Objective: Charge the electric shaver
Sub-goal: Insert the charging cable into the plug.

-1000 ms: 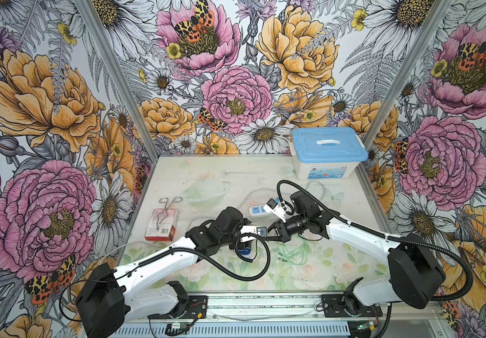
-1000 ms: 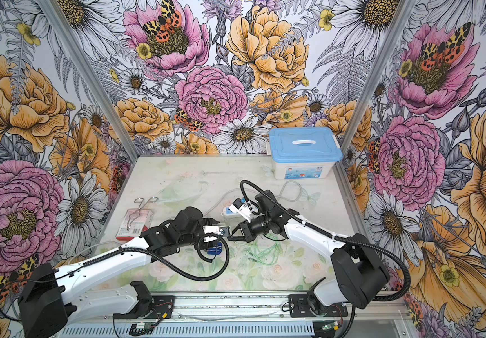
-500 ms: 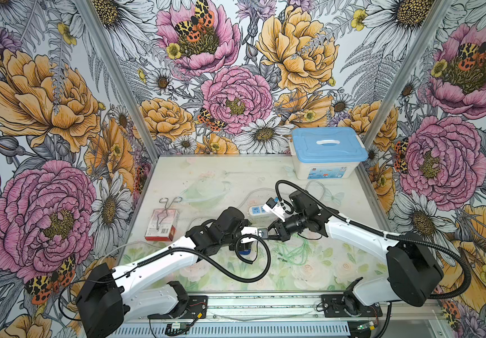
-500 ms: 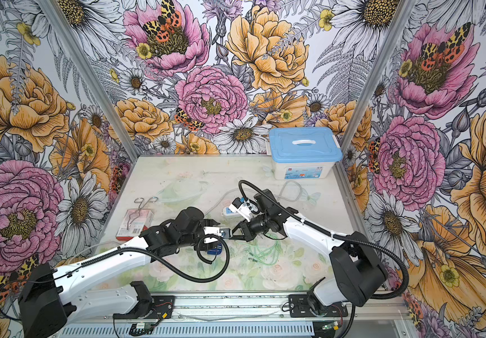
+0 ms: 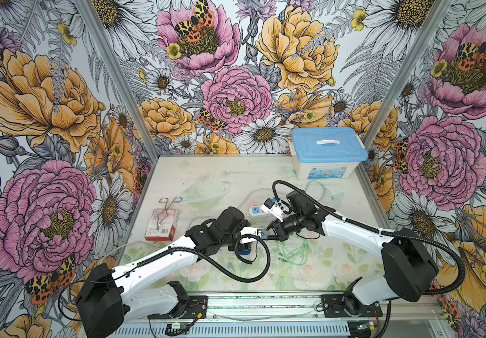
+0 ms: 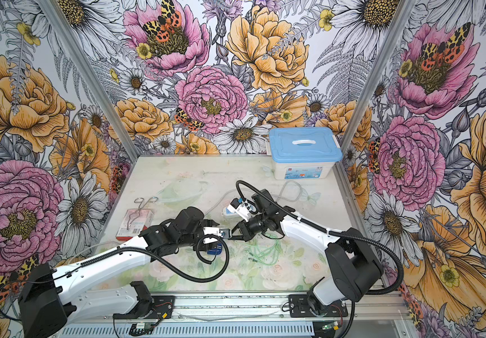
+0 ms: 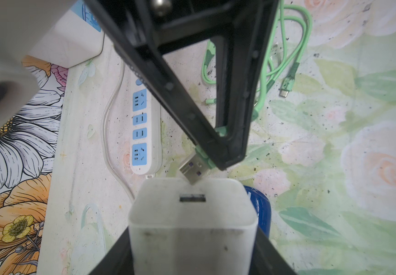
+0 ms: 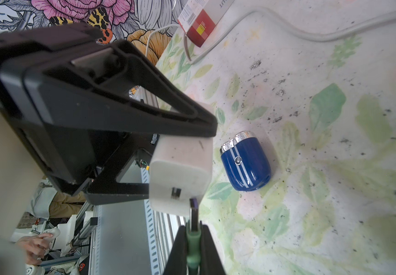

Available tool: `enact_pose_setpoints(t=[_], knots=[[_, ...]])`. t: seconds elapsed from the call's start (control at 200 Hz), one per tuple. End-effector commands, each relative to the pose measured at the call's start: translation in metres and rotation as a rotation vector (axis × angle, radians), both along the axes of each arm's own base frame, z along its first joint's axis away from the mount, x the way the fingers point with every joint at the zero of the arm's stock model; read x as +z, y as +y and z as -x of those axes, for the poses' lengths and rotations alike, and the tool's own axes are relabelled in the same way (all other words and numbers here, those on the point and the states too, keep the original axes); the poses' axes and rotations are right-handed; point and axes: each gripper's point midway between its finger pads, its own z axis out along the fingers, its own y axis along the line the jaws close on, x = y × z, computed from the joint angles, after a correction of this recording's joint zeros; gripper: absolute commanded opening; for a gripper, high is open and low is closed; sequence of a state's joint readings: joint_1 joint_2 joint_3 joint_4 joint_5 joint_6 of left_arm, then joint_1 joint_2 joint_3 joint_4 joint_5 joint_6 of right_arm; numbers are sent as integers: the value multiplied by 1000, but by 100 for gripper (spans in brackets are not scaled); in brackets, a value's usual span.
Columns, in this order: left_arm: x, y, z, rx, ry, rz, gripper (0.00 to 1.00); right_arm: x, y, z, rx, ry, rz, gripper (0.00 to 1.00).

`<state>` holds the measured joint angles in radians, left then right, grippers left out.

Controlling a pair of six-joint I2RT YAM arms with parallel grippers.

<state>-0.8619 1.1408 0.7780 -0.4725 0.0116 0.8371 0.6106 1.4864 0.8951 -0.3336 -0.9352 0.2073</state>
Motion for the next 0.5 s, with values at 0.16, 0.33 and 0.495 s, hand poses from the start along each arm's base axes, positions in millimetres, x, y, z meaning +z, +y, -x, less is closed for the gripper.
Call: enact_pose_setpoints(t=[0.16, 0.33, 0.495], knots=[[19, -14, -4, -27, -41, 53, 0, 17, 6, -3, 18, -67, -28, 0], [13, -14, -5, -29, -42, 29, 0, 21, 8, -1, 24, -72, -35, 0], [12, -16, -6, -31, -47, 20, 0, 19, 9, 0, 29, -69, -34, 0]])
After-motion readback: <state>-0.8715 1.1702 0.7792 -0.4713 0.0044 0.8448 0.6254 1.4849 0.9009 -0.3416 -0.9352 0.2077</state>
